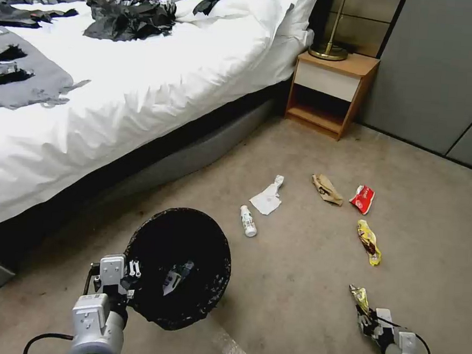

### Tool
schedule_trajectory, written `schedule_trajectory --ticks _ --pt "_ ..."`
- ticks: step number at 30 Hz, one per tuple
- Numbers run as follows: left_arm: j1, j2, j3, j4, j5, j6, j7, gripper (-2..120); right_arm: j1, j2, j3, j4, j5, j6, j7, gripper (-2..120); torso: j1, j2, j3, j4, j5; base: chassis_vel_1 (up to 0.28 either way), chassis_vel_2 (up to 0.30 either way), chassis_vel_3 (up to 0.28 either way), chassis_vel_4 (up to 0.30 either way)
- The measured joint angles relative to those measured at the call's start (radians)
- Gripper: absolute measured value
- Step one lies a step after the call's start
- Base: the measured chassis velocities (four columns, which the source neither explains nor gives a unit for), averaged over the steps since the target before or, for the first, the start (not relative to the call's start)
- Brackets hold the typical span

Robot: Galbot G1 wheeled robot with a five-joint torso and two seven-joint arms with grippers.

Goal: Pick up the trash bin, then pick up the garbage from the floor and place it into the trash bin.

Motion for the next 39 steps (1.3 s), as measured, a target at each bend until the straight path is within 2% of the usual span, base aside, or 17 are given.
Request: schedule_trajectory --ticks 2,4,16,18,19,21,22,24,25,29,30,33,35,37,38,39 --pt "-0.001 0.000 0.000 0.000 0.000 0.001 -0.001 1 -0.007 0.000 0.003 0.016 -0.003 0.002 0.011 3 0.000 0.000 0.000 -0.0012 -0.0017 0.000 0.000 0.000 0.000" --pt "-0.002 0.000 0.001 0.000 0.000 0.001 0.000 1 -0.011 0.000 0.003 0.029 -0.004 0.006 0.015 0 0.000 0.000 0.000 -0.0013 -0.0013 0.000 0.000 0.000 0.000" --pt "-0.015 0.001 0.008 0.008 0.002 0.008 0.000 1 -0.064 -0.004 0.003 0.233 0.011 0.024 0.039 0 0.000 0.000 0.000 -0.0008 -0.0018 0.000 0.000 0.000 0.000" --pt "-0.017 0.001 0.008 0.010 0.002 0.011 0.000 1 -0.080 -0.004 0.004 0.291 0.012 0.029 0.042 0 0.000 0.000 0.000 -0.0008 -0.0018 0.000 0.000 0.000 0.000" --pt "-0.019 0.002 0.008 0.012 0.002 0.013 0.000 1 -0.096 -0.003 0.004 0.372 0.014 0.041 0.044 0 0.000 0.000 0.000 -0.0008 -0.0018 0.000 0.000 0.000 0.000" --pt "-0.019 0.002 0.008 0.013 0.002 0.013 0.000 1 -0.102 -0.003 0.004 0.402 0.016 0.047 0.044 0 0.000 0.000 0.000 -0.0007 -0.0018 0.000 0.000 0.000 0.000" --pt "-0.021 0.003 0.007 0.017 0.002 0.014 0.000 1 -0.116 -0.004 0.003 0.483 0.029 0.071 0.043 0 0.000 0.000 0.000 -0.0006 -0.0020 0.000 0.000 0.000 0.000" --pt "-0.022 0.004 0.008 0.022 0.002 0.014 0.000 1 -0.129 -0.003 -0.004 0.572 0.053 0.131 0.014 0 0.000 0.000 0.000 -0.0006 -0.0020 0.000 0.000 0.000 0.000" --pt "-0.022 0.004 0.008 0.022 0.002 0.014 0.000 1 -0.129 -0.003 -0.004 0.572 0.053 0.131 0.014 0 0.000 0.000 0.000 -0.0006 -0.0020 0.000 0.000 0.000 0.000" --pt "-0.026 0.009 0.021 0.031 0.008 0.020 0.001 1 -0.162 -0.001 -0.046 0.776 0.127 0.304 -0.161 0 0.000 0.000 0.000 -0.0006 -0.0022 0.000 0.000 0.000 0.000" --pt "-0.026 0.009 0.021 0.031 0.008 0.020 0.001 1 -0.162 -0.001 -0.046 0.776 0.127 0.304 -0.161 0 0.000 0.000 0.000 -0.0006 -0.0022 0.000 0.000 0.000 0.000" --pt "-0.026 0.010 0.034 0.034 0.014 0.024 0.003 1 -0.188 -0.005 -0.139 0.931 0.141 0.359 -0.255 0 0.000 0.000 0.000 -0.0006 -0.0023 0.000 0.000 0.000 0.000" --pt "-0.026 0.010 0.036 0.034 0.015 0.024 0.004 1 -0.192 -0.007 -0.165 0.952 0.135 0.366 -0.266 0 0.000 0.000 0.000 -0.0006 -0.0023 0.000 0.000 0.000 0.000" --pt "-0.023 0.017 0.049 0.034 0.002 0.040 0.010 1 -0.191 -0.013 -0.258 1.003 0.071 0.376 -0.292 0 0.000 0.000 0.000 -0.0008 -0.0022 0.000 0.000 0.000 0.000" --pt "-0.023 0.017 0.049 0.034 0.002 0.040 0.010 1 -0.191 -0.013 -0.258 1.003 0.071 0.376 -0.292 0 0.000 0.000 0.000 -0.0008 -0.0022 0.000 0.000 0.000 0.000" --pt "-0.022 0.018 0.056 0.034 -0.002 0.046 0.015 1 -0.182 -0.015 -0.309 1.008 0.038 0.372 -0.294 0 0.000 0.000 0.000 -0.0006 -0.0021 0.000 0.000 0.000 0.000"
